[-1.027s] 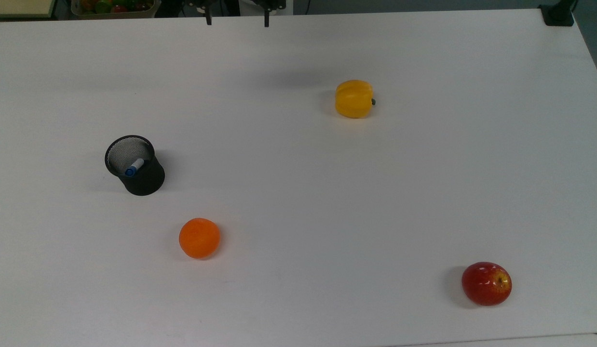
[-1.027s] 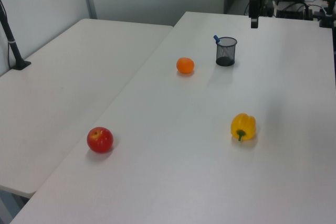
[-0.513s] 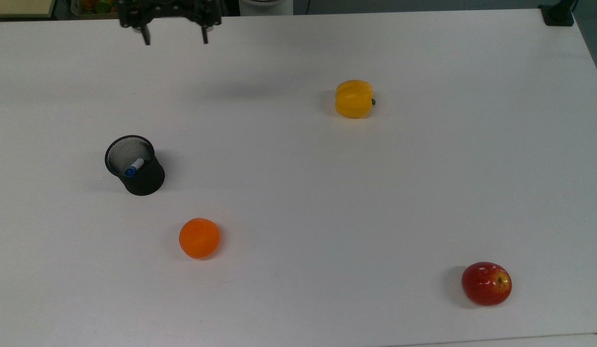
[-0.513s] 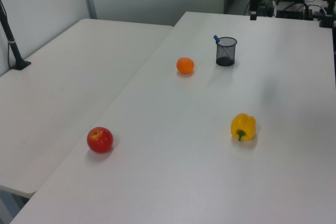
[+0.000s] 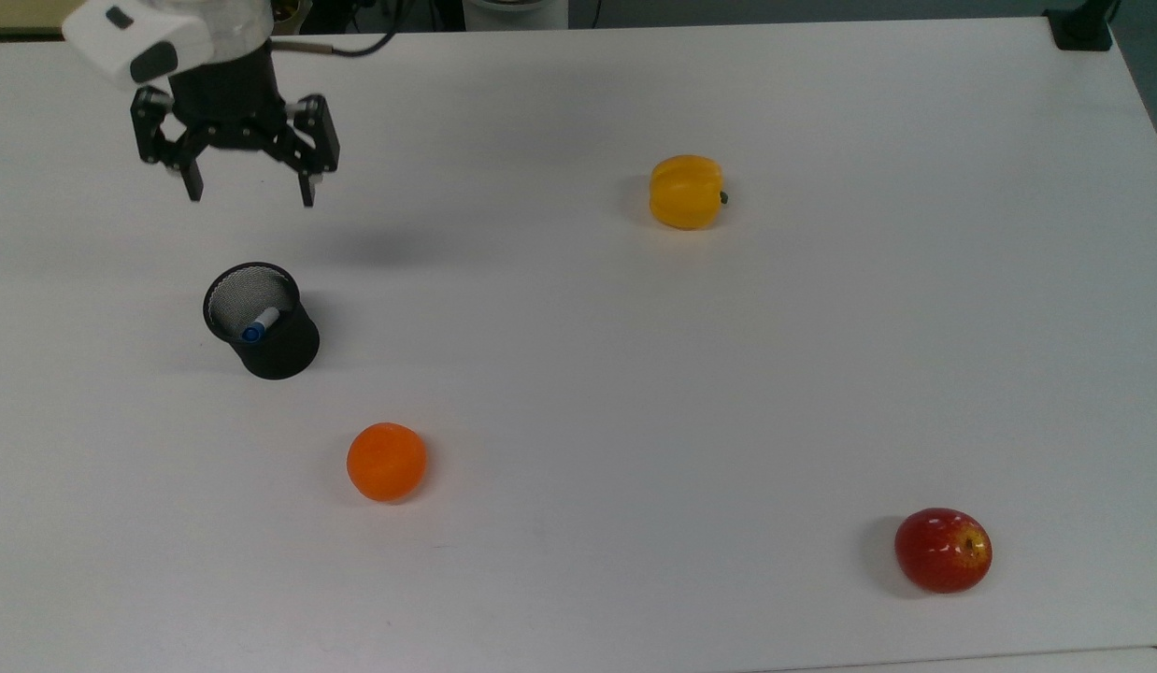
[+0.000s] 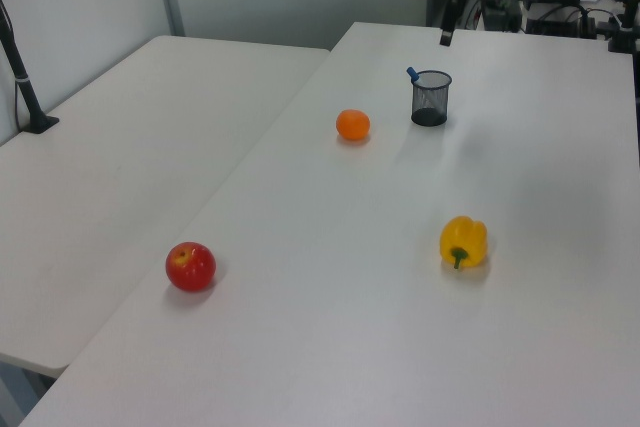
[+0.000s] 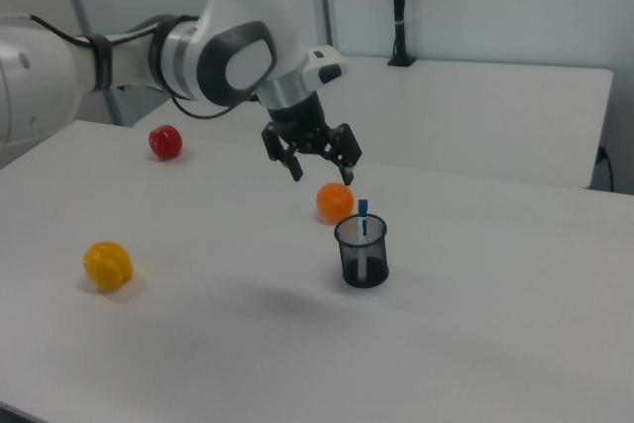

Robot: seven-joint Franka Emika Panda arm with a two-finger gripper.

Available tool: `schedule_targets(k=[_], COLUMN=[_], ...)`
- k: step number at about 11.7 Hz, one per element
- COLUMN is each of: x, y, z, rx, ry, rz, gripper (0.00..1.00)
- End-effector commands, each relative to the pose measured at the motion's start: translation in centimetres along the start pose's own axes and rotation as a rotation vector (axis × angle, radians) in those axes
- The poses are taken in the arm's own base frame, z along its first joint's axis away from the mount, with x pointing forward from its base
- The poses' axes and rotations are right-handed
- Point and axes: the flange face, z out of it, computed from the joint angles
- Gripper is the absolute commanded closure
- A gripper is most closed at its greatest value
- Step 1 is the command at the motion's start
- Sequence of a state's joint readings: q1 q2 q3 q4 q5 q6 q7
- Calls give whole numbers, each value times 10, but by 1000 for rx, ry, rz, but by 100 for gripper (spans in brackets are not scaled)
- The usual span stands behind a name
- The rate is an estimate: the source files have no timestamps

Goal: Take marker pen
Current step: 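Move the open gripper over the black mesh pen cup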

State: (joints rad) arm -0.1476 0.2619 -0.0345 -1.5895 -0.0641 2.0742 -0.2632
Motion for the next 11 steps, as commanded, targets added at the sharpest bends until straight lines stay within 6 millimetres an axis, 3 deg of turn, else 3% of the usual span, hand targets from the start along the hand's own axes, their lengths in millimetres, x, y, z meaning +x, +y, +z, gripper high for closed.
schedule_targets(k=[1,3,7,9,11], x=[21,24,26,29,30], y=[4,15,18,15,12], z=[31,56,87,103,107], rx=[-14,-28,-31,-31,-30], ry=[107,135,158,174,175], rz=[3,25,72,91,87], gripper=[0,0,6,20,41])
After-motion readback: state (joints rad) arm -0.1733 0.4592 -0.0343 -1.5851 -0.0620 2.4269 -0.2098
